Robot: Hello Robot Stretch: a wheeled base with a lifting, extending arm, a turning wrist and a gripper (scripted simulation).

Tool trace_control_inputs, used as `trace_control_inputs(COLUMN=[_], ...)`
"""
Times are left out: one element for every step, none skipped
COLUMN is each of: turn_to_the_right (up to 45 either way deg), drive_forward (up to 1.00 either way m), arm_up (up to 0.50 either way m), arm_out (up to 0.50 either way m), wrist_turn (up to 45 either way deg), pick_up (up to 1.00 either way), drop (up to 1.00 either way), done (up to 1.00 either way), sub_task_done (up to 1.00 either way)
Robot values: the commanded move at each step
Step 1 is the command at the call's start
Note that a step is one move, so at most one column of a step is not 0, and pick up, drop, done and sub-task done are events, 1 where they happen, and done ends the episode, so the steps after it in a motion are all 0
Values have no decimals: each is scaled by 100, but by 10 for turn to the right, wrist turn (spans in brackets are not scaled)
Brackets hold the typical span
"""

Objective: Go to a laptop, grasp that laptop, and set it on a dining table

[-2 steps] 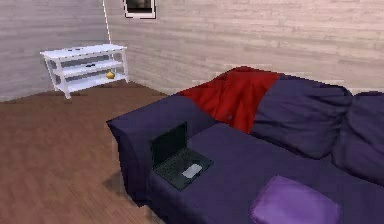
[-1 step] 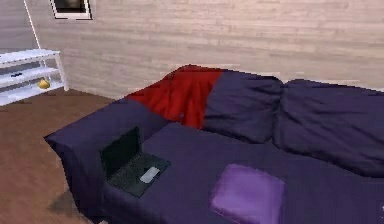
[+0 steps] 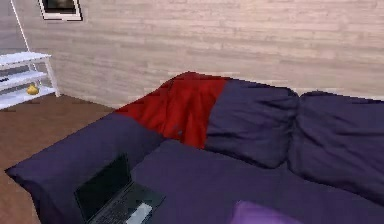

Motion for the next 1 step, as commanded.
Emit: trace_control_inputs(turn_to_the_right=[-450], drive_forward=[0], arm_up=[0], arm_out=[0], wrist_turn=[0], pick_up=[0], drop=[0], done=[0], sub_task_done=[0])
